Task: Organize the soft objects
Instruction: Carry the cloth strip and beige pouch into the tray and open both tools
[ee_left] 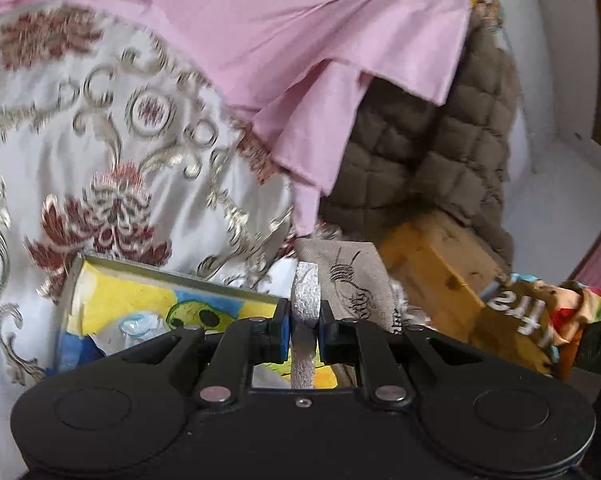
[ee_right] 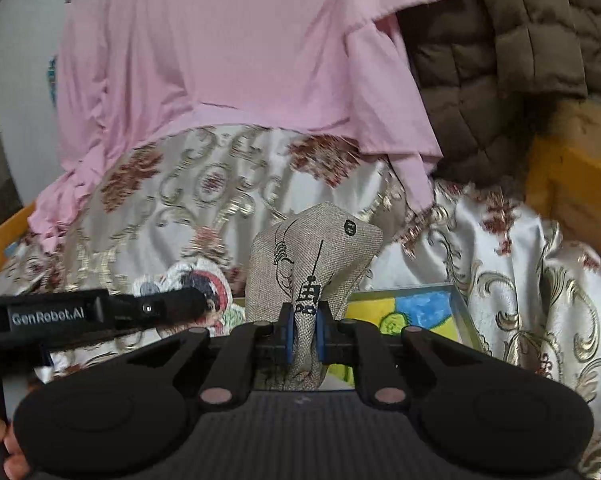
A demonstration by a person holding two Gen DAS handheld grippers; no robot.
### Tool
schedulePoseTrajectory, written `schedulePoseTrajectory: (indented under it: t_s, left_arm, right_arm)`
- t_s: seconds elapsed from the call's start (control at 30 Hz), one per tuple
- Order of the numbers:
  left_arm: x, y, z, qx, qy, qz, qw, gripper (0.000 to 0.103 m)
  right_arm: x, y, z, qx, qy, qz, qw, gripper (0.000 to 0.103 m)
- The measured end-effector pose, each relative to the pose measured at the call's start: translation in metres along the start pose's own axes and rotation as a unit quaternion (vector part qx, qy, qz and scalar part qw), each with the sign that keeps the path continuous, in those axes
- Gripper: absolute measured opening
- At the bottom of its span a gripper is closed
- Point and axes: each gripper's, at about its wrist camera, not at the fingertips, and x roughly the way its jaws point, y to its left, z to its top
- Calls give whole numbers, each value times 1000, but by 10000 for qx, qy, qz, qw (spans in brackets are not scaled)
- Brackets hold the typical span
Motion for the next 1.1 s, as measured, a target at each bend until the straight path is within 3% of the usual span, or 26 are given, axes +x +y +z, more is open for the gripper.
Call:
schedulePoseTrajectory:
  t_s: [0.27,0.47,0.67,0.77,0.83,0.87,0.93,1.1]
  left_arm:
    - [44,34,-18,-576,377,179,9975,14]
    - [55,49,-29,-741,636,261,9949,17]
    - [53,55,-33,-798,589,559,9935,22]
    - [50,54,-36,-786,605,705,9926,28]
    - [46,52,-38,-724,593,821,9922,39]
    - [44,51,-39,-668,572,867,9923,42]
    - [37,48,-41,-538,499,1002,9923,59]
    - [15,36,-46,-245,188,1184,9925,77]
  right_arm:
    - [39,-33,-20,358,437,-246,9981,12]
    - [49,-41,-34,524,680,-309,9958,14]
    - [48,-36,-40,456,689,-310,9961,20]
    - [45,-34,-41,396,674,-316,9964,22]
    - [41,-33,-41,334,635,-340,9968,24]
    - [38,-32,-41,296,601,-353,9971,28]
    - [31,-31,-41,238,532,-372,9976,34]
    - [5,-28,-42,118,268,-402,9988,54]
